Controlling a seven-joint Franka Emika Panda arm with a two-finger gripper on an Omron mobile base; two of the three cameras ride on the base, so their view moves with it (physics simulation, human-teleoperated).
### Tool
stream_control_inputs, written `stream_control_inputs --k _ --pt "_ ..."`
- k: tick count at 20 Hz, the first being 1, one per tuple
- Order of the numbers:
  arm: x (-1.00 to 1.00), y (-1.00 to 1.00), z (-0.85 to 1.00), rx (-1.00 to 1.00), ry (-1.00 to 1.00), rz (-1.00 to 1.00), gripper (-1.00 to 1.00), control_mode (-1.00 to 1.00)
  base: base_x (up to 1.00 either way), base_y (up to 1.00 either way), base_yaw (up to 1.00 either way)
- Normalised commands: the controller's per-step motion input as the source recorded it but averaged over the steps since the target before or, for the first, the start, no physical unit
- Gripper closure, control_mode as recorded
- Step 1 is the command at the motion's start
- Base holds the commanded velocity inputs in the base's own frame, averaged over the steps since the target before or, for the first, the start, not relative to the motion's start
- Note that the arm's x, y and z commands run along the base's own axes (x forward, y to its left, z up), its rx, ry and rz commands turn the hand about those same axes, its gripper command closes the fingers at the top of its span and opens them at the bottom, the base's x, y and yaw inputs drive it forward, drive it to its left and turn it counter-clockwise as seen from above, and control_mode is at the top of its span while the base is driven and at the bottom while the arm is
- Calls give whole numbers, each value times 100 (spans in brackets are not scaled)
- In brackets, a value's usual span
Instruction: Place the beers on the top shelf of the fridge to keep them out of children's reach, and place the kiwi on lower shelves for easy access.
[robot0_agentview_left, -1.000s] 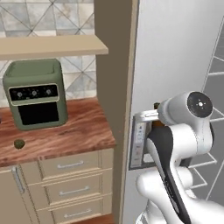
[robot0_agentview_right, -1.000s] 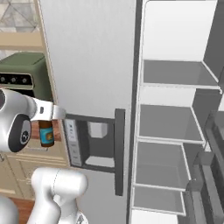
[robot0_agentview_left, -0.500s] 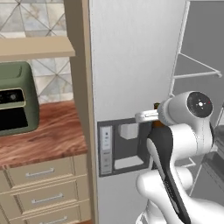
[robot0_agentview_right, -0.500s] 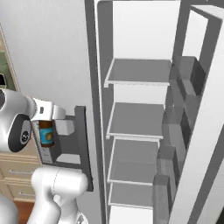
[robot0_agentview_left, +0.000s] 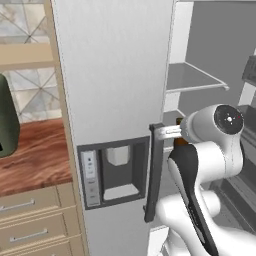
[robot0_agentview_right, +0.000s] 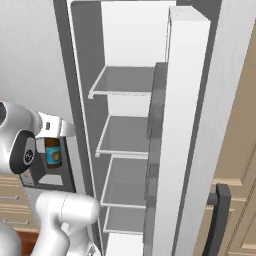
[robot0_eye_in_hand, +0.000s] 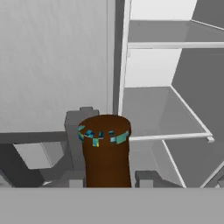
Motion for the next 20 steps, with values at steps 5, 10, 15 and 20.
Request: stream_control_inputs --k 5,10,15,20 --pt "0 0 0 0 0 0 100 100 0 -40 -4" --pt "0 0 0 0 0 0 100 100 0 -27 -2" --pt "0 0 0 0 0 0 100 100 0 -30 -1" --pt "0 0 0 0 0 0 100 100 0 -31 -2"
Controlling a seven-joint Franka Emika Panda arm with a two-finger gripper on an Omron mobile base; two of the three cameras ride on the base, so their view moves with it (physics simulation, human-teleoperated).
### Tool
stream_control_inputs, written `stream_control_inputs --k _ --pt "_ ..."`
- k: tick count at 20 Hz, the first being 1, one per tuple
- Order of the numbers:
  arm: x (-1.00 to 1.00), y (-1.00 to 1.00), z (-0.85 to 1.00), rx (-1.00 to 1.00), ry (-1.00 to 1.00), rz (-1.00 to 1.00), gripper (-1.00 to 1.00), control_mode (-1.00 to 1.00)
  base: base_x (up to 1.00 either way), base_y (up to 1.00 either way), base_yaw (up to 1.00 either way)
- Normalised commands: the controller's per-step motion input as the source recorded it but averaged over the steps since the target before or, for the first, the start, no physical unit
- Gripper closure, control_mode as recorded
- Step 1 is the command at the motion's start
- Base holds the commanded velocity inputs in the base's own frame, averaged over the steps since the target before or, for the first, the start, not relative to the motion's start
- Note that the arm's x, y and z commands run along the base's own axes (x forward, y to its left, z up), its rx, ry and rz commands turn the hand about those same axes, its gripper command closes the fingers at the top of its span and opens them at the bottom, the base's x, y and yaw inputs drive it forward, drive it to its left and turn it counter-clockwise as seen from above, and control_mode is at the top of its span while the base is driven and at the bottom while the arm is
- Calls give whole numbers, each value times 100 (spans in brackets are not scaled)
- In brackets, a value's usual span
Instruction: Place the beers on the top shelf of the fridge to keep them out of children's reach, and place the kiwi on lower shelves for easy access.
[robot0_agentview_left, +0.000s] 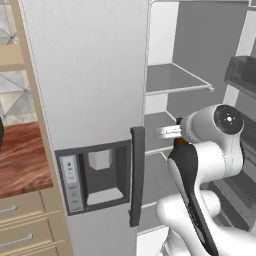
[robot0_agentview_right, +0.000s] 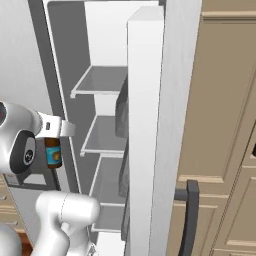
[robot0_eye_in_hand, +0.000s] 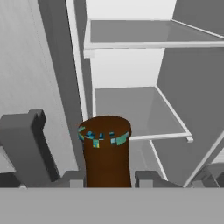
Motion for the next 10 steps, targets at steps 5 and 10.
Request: stream_control_inputs --k 5,10 --pt "0 0 0 0 0 0 100 100 0 -31 -2" --pt "0 0 0 0 0 0 100 100 0 -33 -4"
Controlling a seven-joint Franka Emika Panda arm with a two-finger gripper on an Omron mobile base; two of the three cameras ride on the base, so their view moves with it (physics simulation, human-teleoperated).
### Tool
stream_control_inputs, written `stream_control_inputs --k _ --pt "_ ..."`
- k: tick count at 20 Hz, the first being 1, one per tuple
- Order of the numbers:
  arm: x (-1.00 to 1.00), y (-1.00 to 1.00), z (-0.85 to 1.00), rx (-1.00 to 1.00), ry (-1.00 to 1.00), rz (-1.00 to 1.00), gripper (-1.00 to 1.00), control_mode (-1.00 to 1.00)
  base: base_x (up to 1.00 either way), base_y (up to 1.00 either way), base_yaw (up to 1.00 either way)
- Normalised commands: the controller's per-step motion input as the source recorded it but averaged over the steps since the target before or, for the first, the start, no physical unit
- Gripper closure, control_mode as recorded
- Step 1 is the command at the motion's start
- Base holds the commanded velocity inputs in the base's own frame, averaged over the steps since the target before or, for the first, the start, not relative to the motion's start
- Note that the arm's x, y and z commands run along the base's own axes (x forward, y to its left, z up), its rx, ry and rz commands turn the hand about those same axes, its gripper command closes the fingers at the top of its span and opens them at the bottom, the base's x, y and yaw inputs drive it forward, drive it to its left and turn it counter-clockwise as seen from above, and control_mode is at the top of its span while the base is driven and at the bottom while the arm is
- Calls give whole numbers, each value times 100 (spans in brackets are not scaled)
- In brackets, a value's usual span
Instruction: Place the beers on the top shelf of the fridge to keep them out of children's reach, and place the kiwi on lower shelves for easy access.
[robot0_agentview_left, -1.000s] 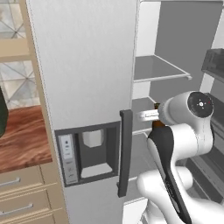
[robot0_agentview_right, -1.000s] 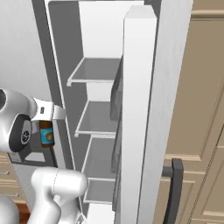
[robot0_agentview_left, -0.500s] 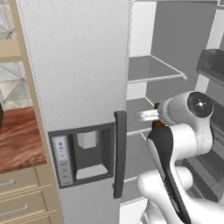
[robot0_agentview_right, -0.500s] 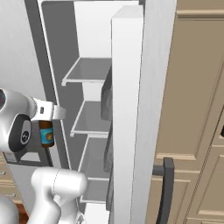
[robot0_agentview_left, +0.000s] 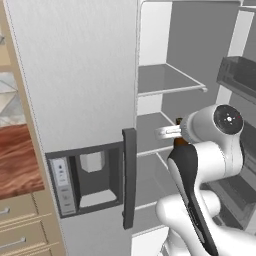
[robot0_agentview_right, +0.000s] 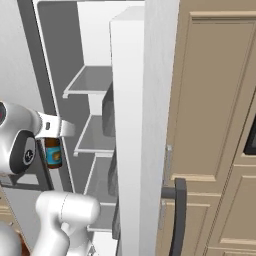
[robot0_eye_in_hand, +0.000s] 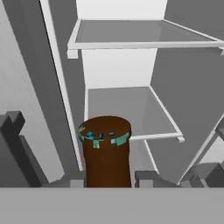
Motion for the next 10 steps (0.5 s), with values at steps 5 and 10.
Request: stream_control_inputs --k 5,10 --pt "0 -6 0 0 -2 -1 100 -100 0 -27 -4" --pt "0 -20 0 0 -11 -4 100 -100 0 0 0"
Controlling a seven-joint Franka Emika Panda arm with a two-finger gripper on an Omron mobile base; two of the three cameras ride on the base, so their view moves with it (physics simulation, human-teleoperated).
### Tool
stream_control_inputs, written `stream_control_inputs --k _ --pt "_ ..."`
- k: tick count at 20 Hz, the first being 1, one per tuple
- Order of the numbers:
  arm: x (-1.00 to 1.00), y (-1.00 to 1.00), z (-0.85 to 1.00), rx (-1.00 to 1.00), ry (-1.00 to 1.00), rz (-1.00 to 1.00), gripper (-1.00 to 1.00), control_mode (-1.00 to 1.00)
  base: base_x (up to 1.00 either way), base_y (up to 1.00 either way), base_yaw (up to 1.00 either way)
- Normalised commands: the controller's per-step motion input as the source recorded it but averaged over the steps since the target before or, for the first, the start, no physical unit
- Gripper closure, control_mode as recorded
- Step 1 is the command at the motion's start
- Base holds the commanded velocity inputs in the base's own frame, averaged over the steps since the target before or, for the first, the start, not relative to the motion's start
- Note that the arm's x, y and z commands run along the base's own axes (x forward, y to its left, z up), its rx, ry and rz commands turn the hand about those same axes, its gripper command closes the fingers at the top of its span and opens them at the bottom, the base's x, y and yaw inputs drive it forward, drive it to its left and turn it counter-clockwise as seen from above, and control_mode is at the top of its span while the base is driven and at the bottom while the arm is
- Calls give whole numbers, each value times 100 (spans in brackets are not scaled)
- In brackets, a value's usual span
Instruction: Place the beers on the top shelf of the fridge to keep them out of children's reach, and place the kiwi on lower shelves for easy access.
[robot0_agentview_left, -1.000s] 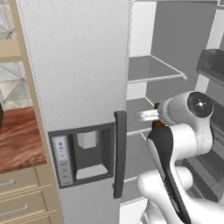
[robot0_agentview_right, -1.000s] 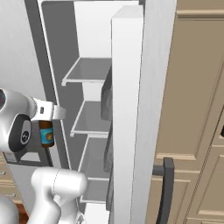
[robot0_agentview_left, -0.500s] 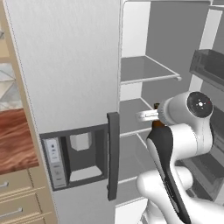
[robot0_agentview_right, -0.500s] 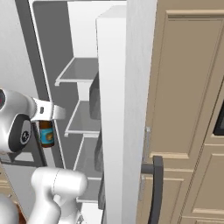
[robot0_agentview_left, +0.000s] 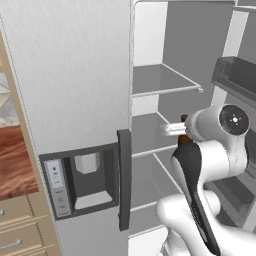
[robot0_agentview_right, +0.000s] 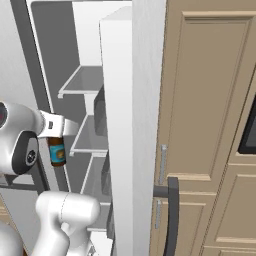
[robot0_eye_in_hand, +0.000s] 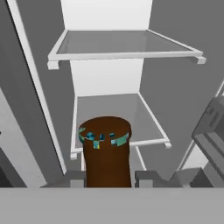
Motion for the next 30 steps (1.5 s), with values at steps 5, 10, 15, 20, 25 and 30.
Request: stream_control_inputs --k 5,10,15,20,25,30 --pt "0 -7 10 1 -12 -1 100 -100 0 0 0" --pt "0 -12 35 3 -23 0 100 -100 0 0 0" --pt "0 -17 17 2 -35 0 100 -100 0 0 0" --pt "0 -19 44 0 -12 -3 100 -100 0 0 0" --pt "6 -9 64 -2 -1 -9 100 -100 0 0 0" --pt "11 -1 66 -2 0 -12 100 -100 0 0 0"
